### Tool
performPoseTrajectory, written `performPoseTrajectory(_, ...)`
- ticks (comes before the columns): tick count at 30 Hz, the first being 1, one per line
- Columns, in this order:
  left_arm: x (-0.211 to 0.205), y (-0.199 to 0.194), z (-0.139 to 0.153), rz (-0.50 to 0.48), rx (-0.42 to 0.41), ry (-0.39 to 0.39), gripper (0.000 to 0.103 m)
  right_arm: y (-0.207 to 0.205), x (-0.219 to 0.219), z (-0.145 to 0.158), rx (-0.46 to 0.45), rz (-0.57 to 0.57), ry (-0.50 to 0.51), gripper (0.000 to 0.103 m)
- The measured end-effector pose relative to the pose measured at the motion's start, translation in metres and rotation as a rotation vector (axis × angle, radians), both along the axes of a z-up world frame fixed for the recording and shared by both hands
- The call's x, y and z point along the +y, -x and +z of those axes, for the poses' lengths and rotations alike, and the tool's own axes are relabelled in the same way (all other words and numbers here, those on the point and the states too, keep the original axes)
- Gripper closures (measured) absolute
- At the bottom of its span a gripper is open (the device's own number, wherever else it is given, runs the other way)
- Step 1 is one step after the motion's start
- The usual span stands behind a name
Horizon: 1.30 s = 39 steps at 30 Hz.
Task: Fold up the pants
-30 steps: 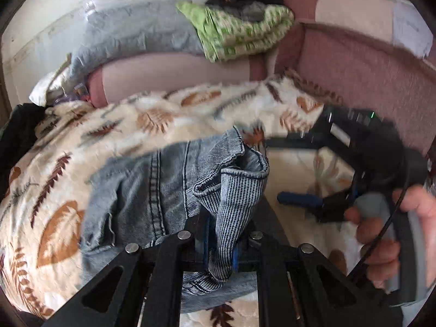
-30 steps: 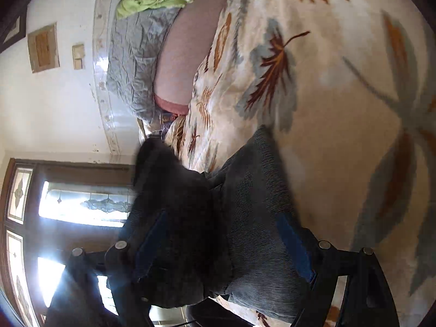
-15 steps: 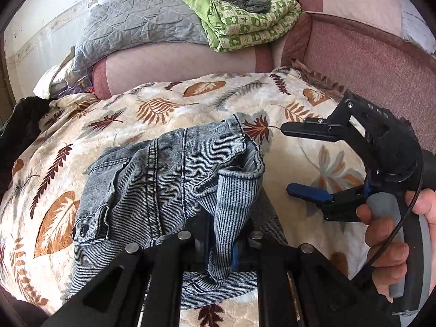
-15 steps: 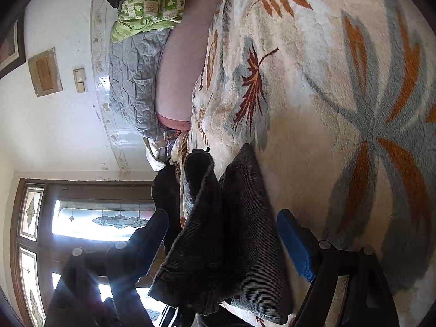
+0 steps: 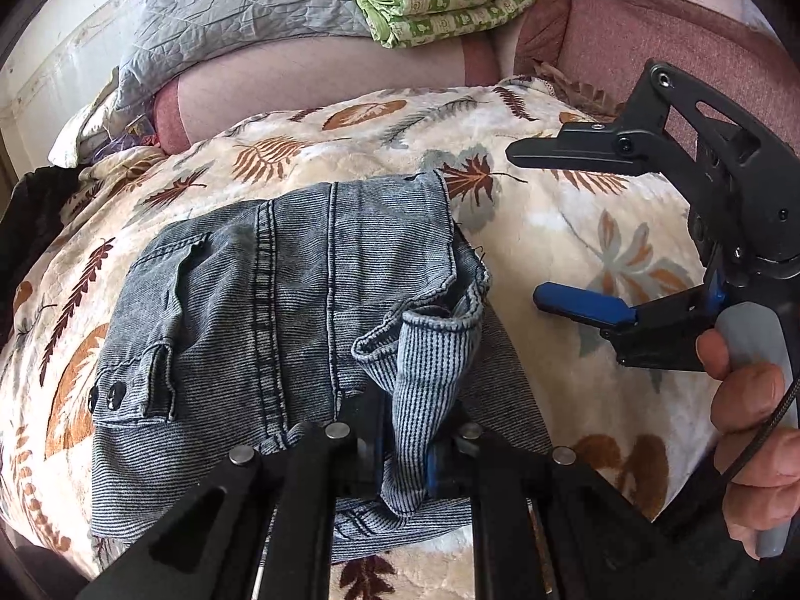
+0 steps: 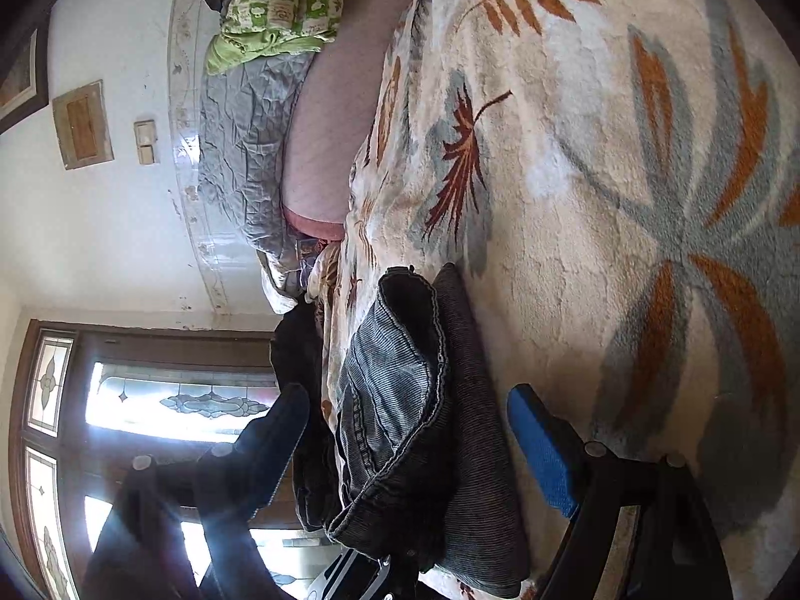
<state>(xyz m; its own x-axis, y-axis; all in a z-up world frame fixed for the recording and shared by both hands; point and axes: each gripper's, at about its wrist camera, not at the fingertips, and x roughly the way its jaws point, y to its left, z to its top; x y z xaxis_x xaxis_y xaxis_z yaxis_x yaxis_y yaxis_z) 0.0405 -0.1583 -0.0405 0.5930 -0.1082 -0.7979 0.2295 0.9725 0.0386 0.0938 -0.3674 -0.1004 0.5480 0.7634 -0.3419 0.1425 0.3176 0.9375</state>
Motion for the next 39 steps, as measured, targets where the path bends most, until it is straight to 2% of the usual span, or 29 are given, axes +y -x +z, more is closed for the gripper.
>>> performPoseTrajectory(13,-0.002,-0.003,-0.005,0.003,0.016,-0.005,0.091,0.003,-0.005,-0.001,-0.012,-0.023,-0.028,0.019)
performPoseTrajectory(16,-0.008,-0.003,-0.007,-0.024,0.022,-0.031,0.086,0.006,-0.015,0.001,-0.027,-0.059,-0.033,0.019)
performPoseTrajectory(18,-0.008,-0.004,-0.002,-0.064,0.051,0.021,0.061,0.008,-0.022,0.001,-0.030,-0.078,-0.040,0.019)
performPoseTrajectory(20,-0.002,-0.002,0.012,-0.091,0.072,0.116,0.053,0.010,-0.026,0.001,-0.032,-0.092,-0.038,0.019)
performPoseTrajectory(22,0.014,0.005,0.031,-0.094,0.064,0.218,0.052,0.012,-0.029,0.005,-0.039,-0.103,-0.006,0.019)
performPoseTrajectory(25,0.058,0.018,0.060,-0.020,-0.018,0.326,0.042,0.019,-0.030,0.021,-0.080,-0.110,0.079,0.019)
performPoseTrajectory(26,0.078,0.022,0.066,0.031,-0.049,0.340,0.037,0.022,-0.028,0.028,-0.103,-0.098,0.083,0.019)
performPoseTrajectory(28,0.119,0.027,0.070,0.144,-0.084,0.350,0.035,0.032,-0.019,0.046,-0.165,-0.050,0.073,0.019)
performPoseTrajectory(32,0.180,0.019,0.049,0.303,-0.028,0.343,0.035,0.057,0.020,0.073,-0.241,0.083,0.060,0.019)
performPoseTrajectory(34,0.192,0.017,0.035,0.322,0.006,0.353,0.035,0.063,0.043,0.077,-0.251,0.162,0.046,0.019)
performPoseTrajectory(36,0.192,0.015,0.021,0.315,0.041,0.344,0.035,0.066,0.058,0.067,-0.214,0.196,0.094,0.019)
performPoseTrajectory(37,0.188,0.014,0.012,0.292,0.062,0.341,0.035,0.064,0.061,0.053,-0.162,0.189,0.138,0.018)
performPoseTrajectory(38,0.182,0.010,0.003,0.269,0.097,0.325,0.035,0.061,0.061,0.033,-0.071,0.177,0.188,0.018)
performPoseTrajectory(39,0.179,0.012,-0.004,0.259,0.116,0.306,0.034,0.056,0.059,0.011,0.038,0.173,0.197,0.021)
